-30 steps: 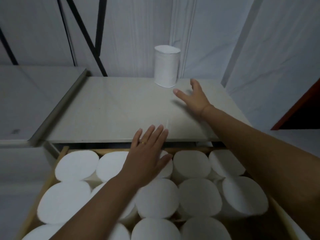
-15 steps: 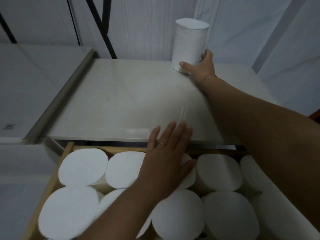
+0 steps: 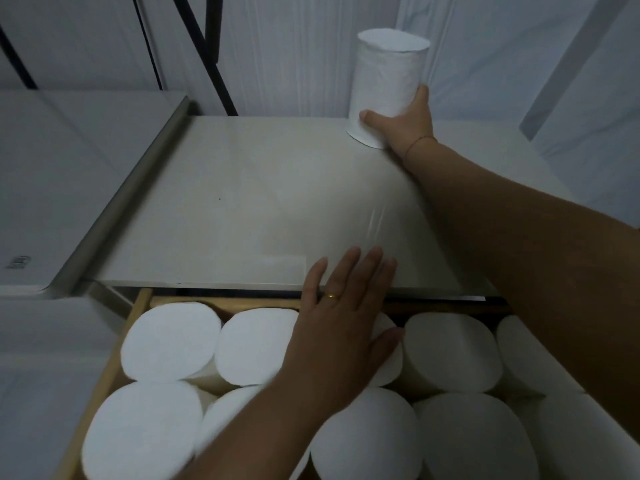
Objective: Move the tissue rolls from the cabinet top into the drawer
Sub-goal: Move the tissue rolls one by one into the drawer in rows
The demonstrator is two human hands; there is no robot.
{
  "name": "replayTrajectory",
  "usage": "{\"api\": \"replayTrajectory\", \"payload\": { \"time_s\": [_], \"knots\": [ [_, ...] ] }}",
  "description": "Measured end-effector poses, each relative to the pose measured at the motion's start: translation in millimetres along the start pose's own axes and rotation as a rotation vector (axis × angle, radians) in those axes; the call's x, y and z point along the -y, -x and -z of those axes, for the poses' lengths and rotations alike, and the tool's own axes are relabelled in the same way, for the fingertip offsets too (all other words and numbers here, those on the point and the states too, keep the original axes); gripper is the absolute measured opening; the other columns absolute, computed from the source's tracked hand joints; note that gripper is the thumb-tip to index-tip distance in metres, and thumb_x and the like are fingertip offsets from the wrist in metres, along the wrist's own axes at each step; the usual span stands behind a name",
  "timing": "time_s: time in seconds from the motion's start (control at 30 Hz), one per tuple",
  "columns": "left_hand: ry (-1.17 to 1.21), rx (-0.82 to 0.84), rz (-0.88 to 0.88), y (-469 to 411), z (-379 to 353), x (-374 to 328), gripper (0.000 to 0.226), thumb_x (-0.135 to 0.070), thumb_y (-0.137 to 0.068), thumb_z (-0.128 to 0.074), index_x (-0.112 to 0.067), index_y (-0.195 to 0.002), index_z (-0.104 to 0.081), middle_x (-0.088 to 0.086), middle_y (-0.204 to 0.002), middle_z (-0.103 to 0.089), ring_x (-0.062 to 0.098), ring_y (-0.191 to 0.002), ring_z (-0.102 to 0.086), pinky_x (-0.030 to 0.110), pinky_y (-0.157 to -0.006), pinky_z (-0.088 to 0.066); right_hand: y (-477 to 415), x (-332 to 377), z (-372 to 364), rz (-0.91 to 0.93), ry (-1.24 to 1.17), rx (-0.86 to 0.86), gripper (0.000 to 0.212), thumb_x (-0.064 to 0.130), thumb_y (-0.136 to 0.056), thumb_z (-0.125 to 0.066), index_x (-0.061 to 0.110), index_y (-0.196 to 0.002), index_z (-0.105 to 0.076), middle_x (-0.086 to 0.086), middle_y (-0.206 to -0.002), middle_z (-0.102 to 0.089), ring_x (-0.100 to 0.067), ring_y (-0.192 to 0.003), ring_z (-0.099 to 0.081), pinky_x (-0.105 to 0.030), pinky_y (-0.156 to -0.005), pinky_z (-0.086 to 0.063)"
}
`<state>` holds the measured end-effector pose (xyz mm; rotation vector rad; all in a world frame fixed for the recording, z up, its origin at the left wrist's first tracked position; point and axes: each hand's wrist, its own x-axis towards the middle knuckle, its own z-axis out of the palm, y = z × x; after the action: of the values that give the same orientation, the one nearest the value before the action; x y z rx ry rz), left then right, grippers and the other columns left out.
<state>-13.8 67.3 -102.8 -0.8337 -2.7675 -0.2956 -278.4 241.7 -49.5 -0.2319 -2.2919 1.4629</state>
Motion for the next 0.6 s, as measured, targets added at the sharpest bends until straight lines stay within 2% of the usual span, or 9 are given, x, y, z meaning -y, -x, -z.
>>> {"api": "replayTrajectory", "payload": {
  "time_s": [0.2,0.33,0.4,0.6],
  "knots": [
    [0.004,-0.015,-0.004,-0.9,0.6,-1.1,0.066,-0.053,-0.090,-0.034,-0.019,-0.147,-0.028,0.001,-0.152,-0.032,0.022,-0.141,-0.026,0.048,-0.115,-0.019,45.2,-1.2,27.2,0.037,-0.044,0.091,0.083,0.032,-0.060,-0.085,0.011,-0.126,-0.039,-0.003,-0.123,-0.054,-0.018,-0.111,-0.053,-0.027,-0.092,-0.043],
    [0.034,-0.025,-0.010,-0.6,2.4,-1.3,0.066,-0.051,-0.089,-0.034,-0.018,-0.146,-0.029,0.003,-0.152,-0.033,0.023,-0.141,-0.028,0.049,-0.115,-0.018,91.8,-4.5,59.6,0.054,-0.090,0.151,0.084,0.029,-0.058,-0.086,0.011,-0.127,-0.042,-0.005,-0.125,-0.057,-0.019,-0.112,-0.056,-0.041,-0.098,-0.047],
    [0.037,-0.013,-0.008,-0.9,2.7,-0.8,0.067,-0.052,-0.089,-0.034,-0.018,-0.147,-0.028,0.003,-0.153,-0.031,0.023,-0.142,-0.025,0.049,-0.115,-0.016,117.6,-5.4,79.7,0.045,-0.090,0.184,0.086,0.030,-0.058,-0.087,0.013,-0.129,-0.042,-0.004,-0.126,-0.056,-0.019,-0.113,-0.056,-0.044,-0.098,-0.048],
    [0.009,-0.006,0.007,-1.8,3.7,-6.6,0.069,-0.053,-0.089,-0.034,-0.015,-0.146,-0.029,0.005,-0.154,-0.030,0.023,-0.143,-0.022,0.049,-0.116,-0.013,189.2,-1.8,145.4,0.053,-0.012,0.261,0.087,0.024,-0.060,-0.087,0.012,-0.133,-0.040,-0.006,-0.128,-0.057,-0.019,-0.116,-0.055,-0.039,-0.097,-0.049]
  ]
}}
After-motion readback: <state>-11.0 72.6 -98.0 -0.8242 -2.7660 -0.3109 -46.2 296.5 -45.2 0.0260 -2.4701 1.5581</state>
